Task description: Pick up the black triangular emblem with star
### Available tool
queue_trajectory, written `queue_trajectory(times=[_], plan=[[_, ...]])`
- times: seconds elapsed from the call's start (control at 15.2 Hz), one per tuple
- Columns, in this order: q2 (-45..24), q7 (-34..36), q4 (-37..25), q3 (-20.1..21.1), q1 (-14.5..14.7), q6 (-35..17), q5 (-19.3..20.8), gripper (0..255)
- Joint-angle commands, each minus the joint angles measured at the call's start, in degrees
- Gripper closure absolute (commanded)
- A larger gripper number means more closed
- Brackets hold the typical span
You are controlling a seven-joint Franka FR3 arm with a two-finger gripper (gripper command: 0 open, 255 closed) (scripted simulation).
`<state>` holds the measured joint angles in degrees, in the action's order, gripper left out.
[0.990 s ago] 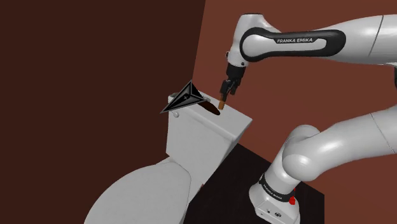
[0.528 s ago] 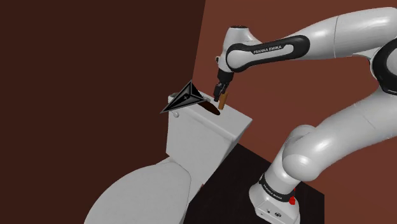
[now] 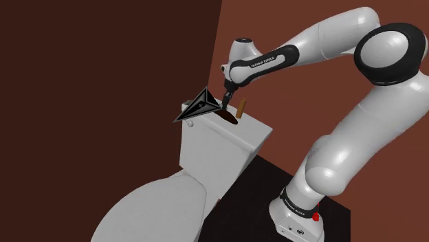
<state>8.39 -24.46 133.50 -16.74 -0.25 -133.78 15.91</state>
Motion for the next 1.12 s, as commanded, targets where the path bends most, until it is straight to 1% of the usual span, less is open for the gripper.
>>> queue_trajectory(times=[0.0,0.07,0.53,0.66,0.73,1.06], plan=[[-4.9,-3.5,-3.6,-0.9,-0.1,-2.9,-0.5,0],[-5.6,-4.0,-4.0,-1.0,-0.1,-3.4,-0.6,0],[-9.1,-3.2,-1.6,-1.2,-0.4,-9.2,-0.5,0],[-9.1,-3.2,-1.6,-1.2,-0.4,-9.2,-0.5,0],[-9.1,-3.2,-1.6,-1.2,-0.4,-9.2,-0.5,255],[-9.1,-3.3,-1.6,-1.2,-0.4,-9.2,-0.5,255]])
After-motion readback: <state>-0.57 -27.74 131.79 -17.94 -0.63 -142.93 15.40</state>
